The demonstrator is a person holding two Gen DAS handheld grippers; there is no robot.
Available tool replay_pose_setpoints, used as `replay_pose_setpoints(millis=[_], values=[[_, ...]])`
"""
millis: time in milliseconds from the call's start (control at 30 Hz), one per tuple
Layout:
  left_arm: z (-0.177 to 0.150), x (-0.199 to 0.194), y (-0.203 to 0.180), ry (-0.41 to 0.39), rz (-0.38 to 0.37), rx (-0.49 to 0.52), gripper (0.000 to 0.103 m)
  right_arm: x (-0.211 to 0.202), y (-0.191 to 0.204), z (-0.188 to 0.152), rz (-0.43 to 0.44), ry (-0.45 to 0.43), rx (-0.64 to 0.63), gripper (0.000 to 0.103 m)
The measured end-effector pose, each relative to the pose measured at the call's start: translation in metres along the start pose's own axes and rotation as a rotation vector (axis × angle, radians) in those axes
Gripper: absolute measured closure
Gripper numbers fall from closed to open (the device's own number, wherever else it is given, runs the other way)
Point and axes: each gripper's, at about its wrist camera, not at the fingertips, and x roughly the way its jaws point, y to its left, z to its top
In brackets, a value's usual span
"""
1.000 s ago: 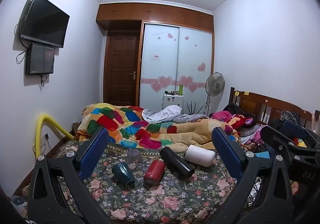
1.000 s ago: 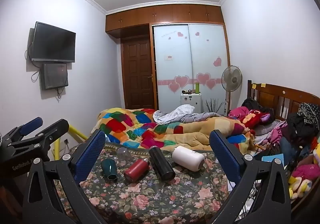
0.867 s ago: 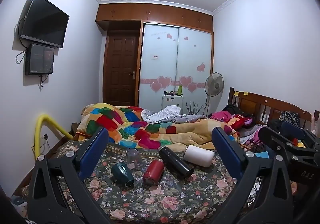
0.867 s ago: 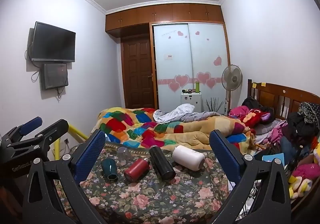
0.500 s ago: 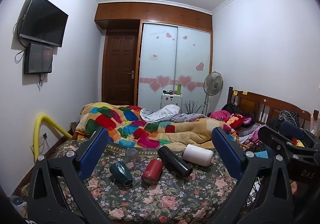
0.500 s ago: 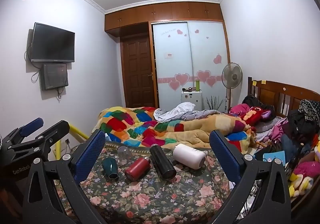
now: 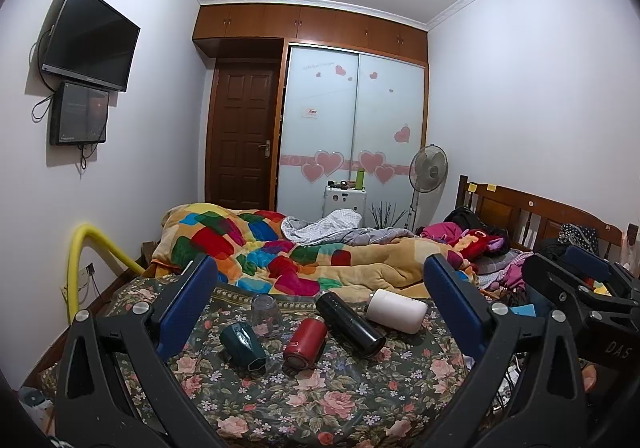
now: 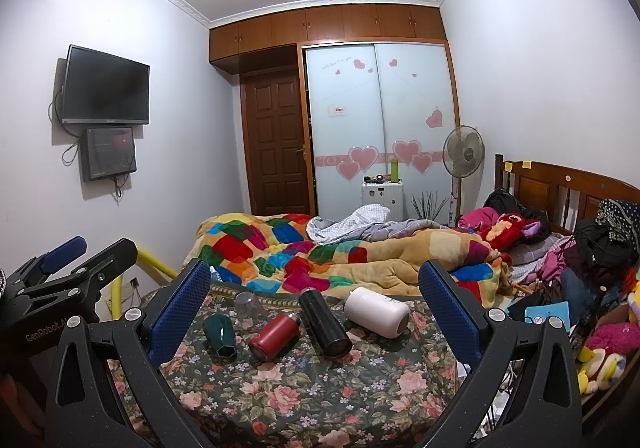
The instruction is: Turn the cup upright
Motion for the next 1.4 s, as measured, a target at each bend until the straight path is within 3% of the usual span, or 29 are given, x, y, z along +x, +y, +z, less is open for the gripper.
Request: replay_pose_setpoints(millis=[1400], values=[[0.0012,-0.0019,-0.0040,-0.005,0.004,-0.004,0.000,-0.0002,0.0014,0.0008,-0.001,-0.001,-0.006,0.000]])
